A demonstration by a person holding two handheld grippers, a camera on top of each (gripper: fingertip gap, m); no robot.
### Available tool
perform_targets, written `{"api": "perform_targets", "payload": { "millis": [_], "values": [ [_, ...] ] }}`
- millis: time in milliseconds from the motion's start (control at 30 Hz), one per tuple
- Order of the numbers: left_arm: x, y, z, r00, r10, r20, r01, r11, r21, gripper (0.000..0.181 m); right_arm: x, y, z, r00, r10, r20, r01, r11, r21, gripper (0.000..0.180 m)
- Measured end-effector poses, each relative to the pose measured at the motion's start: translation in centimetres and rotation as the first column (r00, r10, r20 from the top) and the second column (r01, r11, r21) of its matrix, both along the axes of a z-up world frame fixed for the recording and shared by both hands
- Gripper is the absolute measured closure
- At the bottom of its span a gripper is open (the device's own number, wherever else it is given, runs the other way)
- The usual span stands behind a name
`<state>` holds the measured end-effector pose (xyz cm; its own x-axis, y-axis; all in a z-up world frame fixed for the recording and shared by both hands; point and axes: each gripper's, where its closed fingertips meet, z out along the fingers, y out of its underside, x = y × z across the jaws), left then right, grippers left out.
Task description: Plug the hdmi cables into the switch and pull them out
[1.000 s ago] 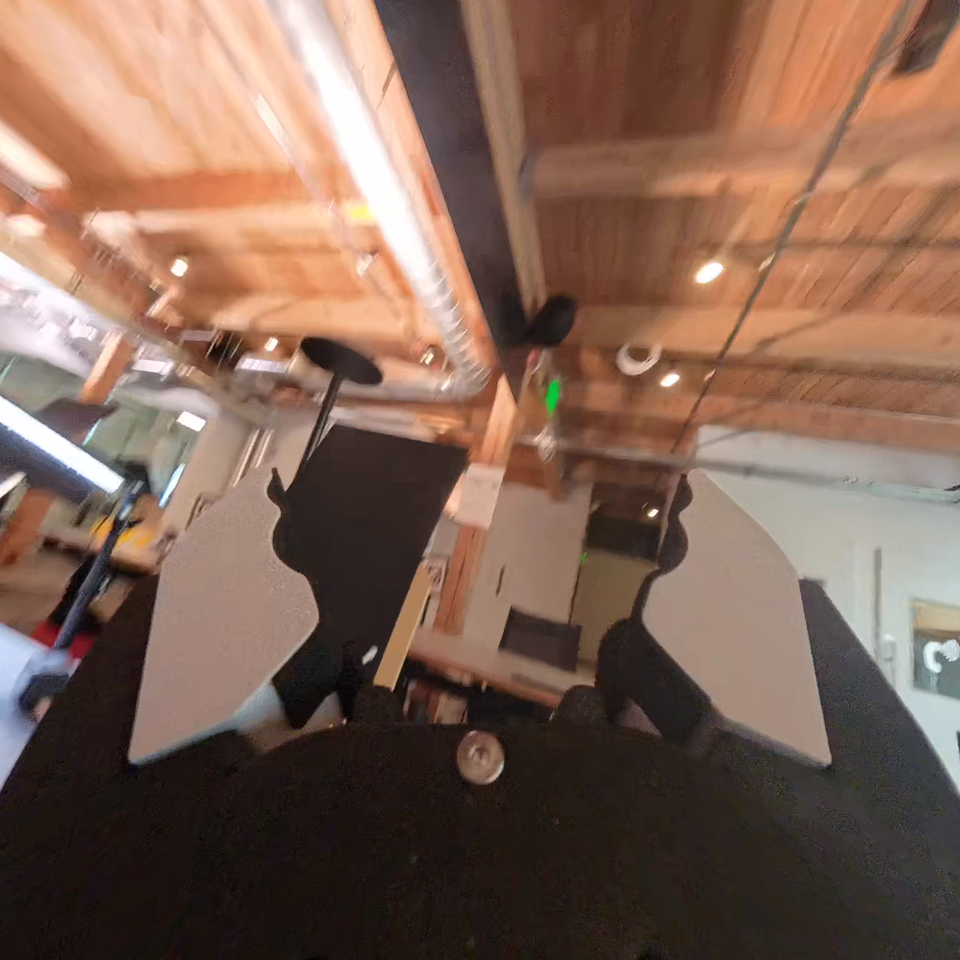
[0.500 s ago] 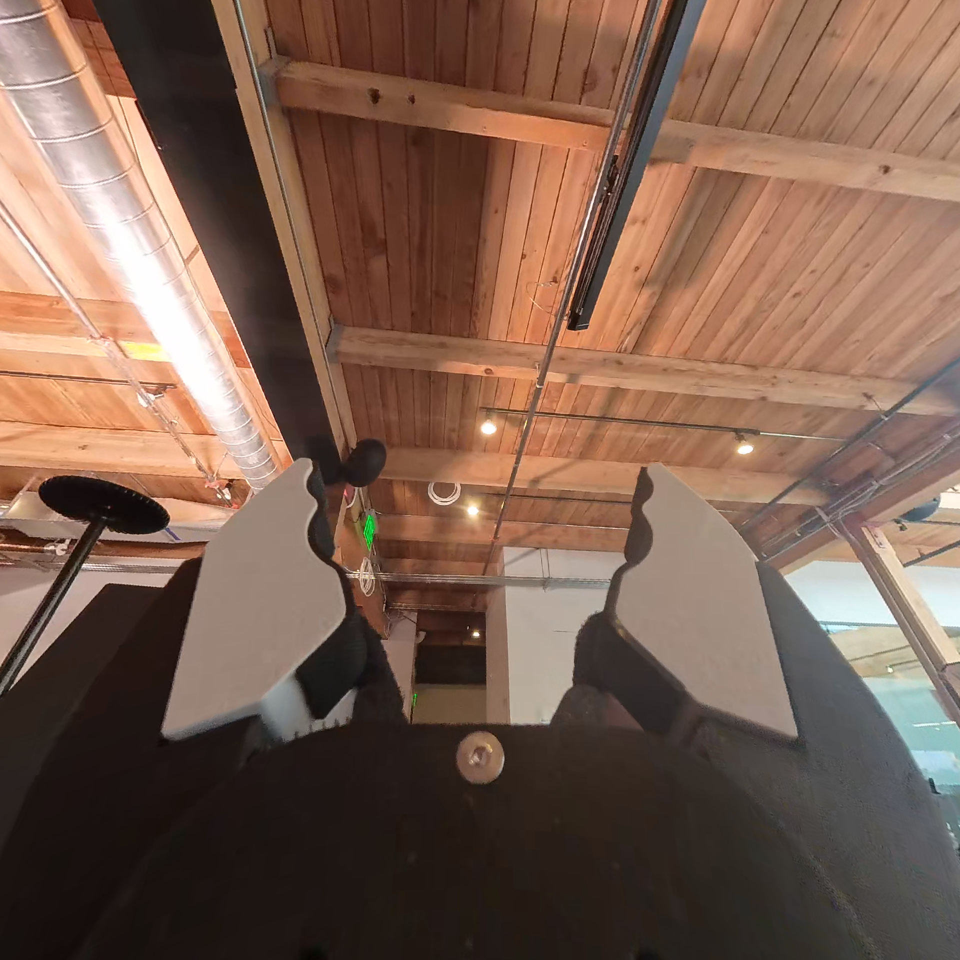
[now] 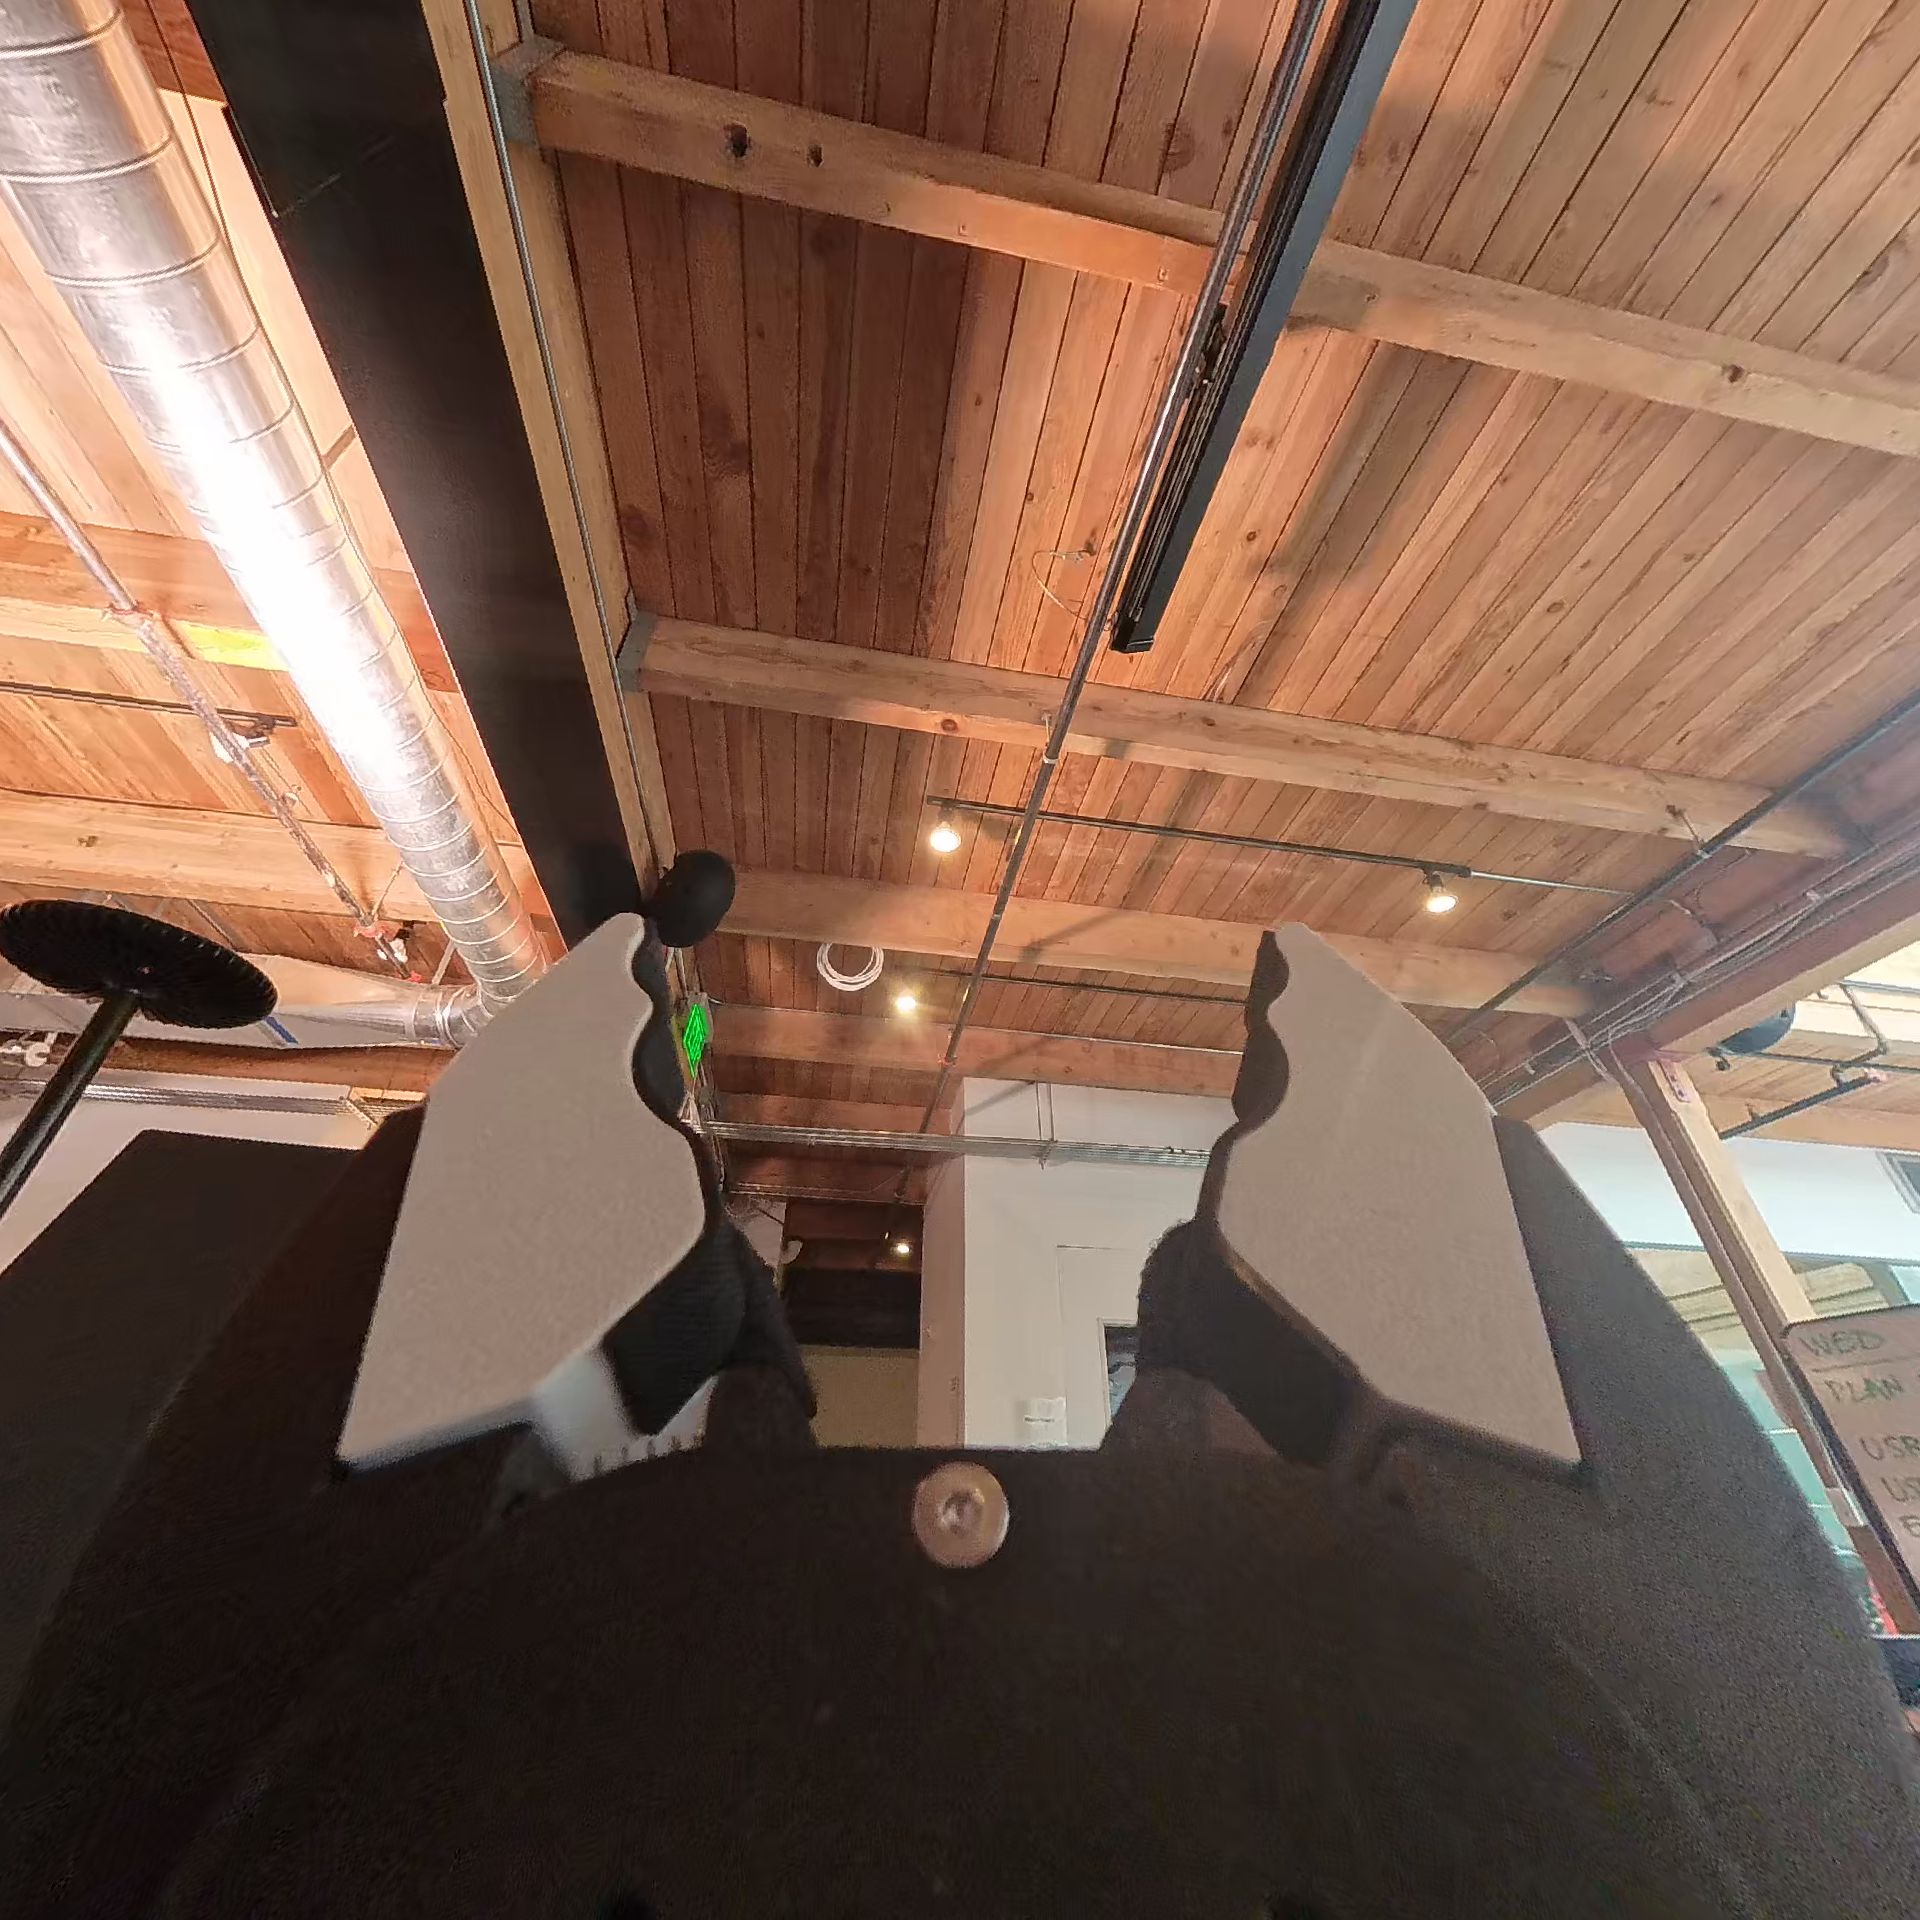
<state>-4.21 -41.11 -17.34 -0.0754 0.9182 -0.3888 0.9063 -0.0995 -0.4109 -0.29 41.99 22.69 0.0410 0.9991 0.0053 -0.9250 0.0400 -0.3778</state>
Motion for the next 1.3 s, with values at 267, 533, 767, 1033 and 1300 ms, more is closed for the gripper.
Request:
{"api": "perform_targets", "payload": {
  "millis": [267, 533, 767, 1033, 1300],
  "values": [
    [-1.1, 0.2, 8.1, 0.911, -0.057, -0.408, 0.036, 0.998, -0.059, 0.150, -0.3, -1.1, 0.0, 1.000, -0.017, 0.002, 0.017, 0.999, 0.036, 0.079],
    [-1.5, 4.7, 20.3, 0.644, -0.446, -0.622, 0.196, 0.881, -0.430, 0.159, 0.7, -2.4, 0.4, 0.999, -0.026, -0.028, 0.028, 0.997, 0.069, 0.085],
    [0.7, 14.6, 32.0, 0.057, -0.609, -0.791, 0.321, 0.761, -0.563, 0.160, 1.8, -4.9, 1.0, 0.999, -0.001, -0.034, 0.006, 0.988, 0.154, 0.102],
    [6.9, 20.9, 44.2, -0.502, -0.461, -0.732, 0.299, 0.701, -0.647, 0.160, 1.8, -10.1, 0.8, 0.997, 0.049, 0.054, -0.065, 0.932, 0.356, 0.127],
    [10.1, 27.9, 46.8, -0.654, -0.099, -0.750, 0.637, 0.462, -0.617, 0.159, 1.8, -17.4, -1.1, 0.924, 0.268, 0.271, -0.377, 0.749, 0.544, 0.136]
  ]
}}
